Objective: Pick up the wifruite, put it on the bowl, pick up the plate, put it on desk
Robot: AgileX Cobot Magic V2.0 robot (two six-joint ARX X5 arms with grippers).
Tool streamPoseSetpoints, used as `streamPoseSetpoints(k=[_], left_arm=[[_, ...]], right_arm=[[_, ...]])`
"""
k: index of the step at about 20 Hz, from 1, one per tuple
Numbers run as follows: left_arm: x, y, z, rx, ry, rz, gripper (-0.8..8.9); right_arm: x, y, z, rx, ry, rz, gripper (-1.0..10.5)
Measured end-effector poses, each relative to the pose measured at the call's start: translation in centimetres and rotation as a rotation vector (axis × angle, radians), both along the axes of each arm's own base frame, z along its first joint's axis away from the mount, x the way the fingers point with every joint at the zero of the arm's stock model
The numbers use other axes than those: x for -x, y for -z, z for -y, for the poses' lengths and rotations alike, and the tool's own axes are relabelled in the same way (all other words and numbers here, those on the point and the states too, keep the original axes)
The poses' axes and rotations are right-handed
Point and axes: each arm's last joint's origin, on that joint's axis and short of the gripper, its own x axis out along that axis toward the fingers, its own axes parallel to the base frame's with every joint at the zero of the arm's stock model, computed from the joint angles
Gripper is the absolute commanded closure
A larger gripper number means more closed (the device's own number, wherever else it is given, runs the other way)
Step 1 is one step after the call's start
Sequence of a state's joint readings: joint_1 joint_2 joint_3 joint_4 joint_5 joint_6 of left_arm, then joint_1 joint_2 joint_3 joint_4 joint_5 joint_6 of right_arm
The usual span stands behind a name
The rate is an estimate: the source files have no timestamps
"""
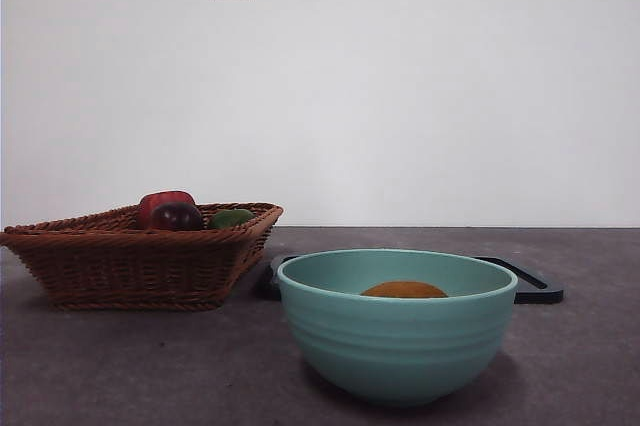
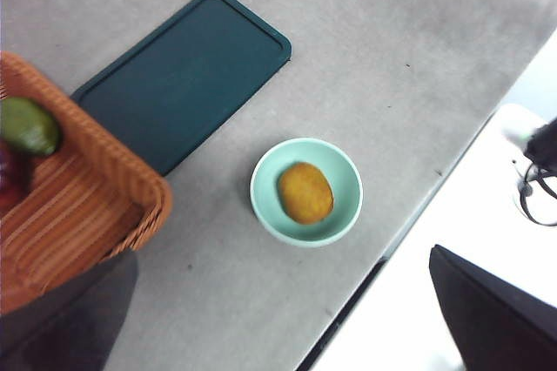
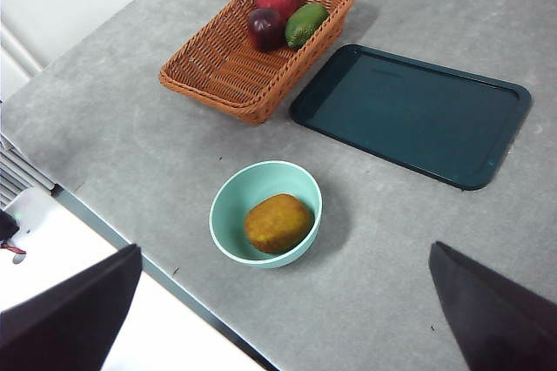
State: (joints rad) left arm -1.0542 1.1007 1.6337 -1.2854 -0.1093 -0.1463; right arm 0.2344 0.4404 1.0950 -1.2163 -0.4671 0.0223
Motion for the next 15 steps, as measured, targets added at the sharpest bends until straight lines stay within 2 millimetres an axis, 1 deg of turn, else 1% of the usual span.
streamPoseSetpoints(k=[3, 10, 13, 15], left_arm=[[2.0, 1.1, -3.5, 0.038, -0.001, 0.021, 2.84], [6.5, 4.8, -11.5, 0.199, -0.009, 0.100, 2.84], [7.7, 6.1, -13.6, 0.255, -0.012, 0.126, 2.84], [8.4, 6.3, -14.8, 0.296, -0.011, 0.149, 2.84]], right_arm=[[0.0, 0.0, 0.0, 0.000, 0.000, 0.000, 3.6], [0.0, 0.0, 0.0, 0.000, 0.000, 0.000, 3.6], [0.0, 0.0, 0.0, 0.000, 0.000, 0.000, 3.6], [0.0, 0.0, 0.0, -0.004, 0.001, -0.003, 3.6]])
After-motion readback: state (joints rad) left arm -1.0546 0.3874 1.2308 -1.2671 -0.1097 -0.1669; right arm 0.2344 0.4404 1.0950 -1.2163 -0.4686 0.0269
